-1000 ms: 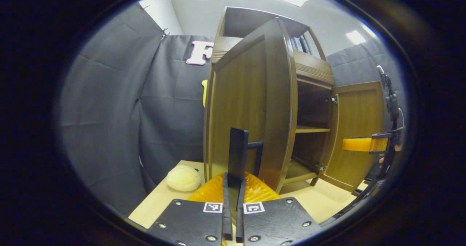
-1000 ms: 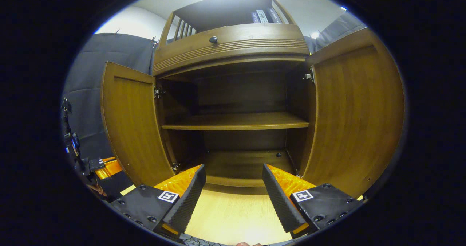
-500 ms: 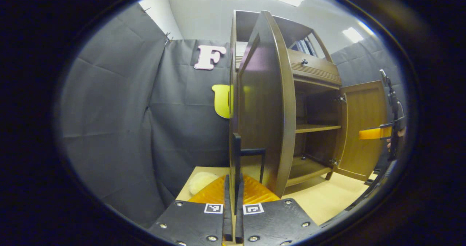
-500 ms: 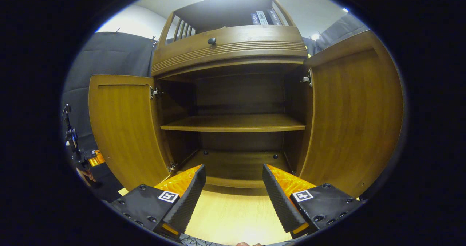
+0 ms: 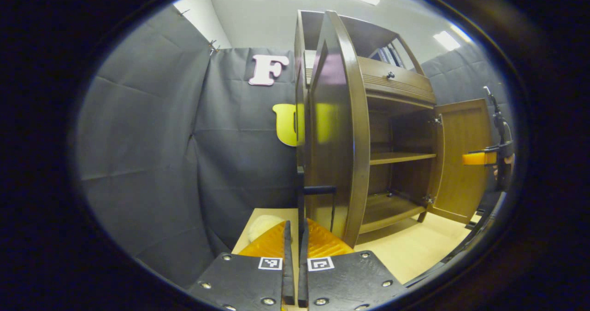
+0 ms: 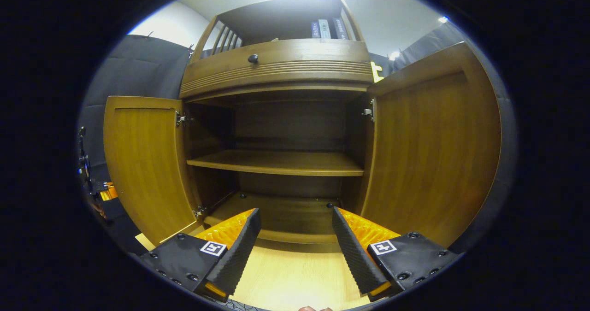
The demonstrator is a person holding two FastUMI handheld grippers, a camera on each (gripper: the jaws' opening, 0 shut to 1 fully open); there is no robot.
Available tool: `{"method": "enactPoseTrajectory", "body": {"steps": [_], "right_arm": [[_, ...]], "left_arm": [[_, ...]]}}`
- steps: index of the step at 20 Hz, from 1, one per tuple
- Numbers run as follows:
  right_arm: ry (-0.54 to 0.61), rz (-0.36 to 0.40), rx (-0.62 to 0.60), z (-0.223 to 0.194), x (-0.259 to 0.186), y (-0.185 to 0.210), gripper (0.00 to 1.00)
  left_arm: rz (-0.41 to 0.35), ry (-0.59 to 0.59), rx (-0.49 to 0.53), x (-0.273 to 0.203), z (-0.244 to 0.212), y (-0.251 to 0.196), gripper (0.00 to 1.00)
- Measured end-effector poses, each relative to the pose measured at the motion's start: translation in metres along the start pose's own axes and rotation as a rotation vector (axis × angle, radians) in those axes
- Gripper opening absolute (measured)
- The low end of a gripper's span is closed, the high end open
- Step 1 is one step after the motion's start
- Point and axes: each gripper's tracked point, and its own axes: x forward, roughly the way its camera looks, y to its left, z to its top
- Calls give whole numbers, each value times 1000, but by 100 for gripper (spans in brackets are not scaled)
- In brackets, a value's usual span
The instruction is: Open the right door of the double-door shoe cabinet with the right hand, and open the left door with the left hand.
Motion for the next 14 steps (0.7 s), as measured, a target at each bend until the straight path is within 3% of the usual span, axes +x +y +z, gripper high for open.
{"method": "enactPoseTrajectory", "body": {"steps": [6,10,14], "right_arm": [[-8,-66,9,1,-4,-31,92],[-8,-81,36,3,-7,-37,93],[-5,-80,36,2,-14,-38,93]], "left_arm": [[160,-43,-25,-63,37,16,5],[191,-88,-44,-97,76,3,5],[190,-96,-61,-117,83,-32,7]]}}
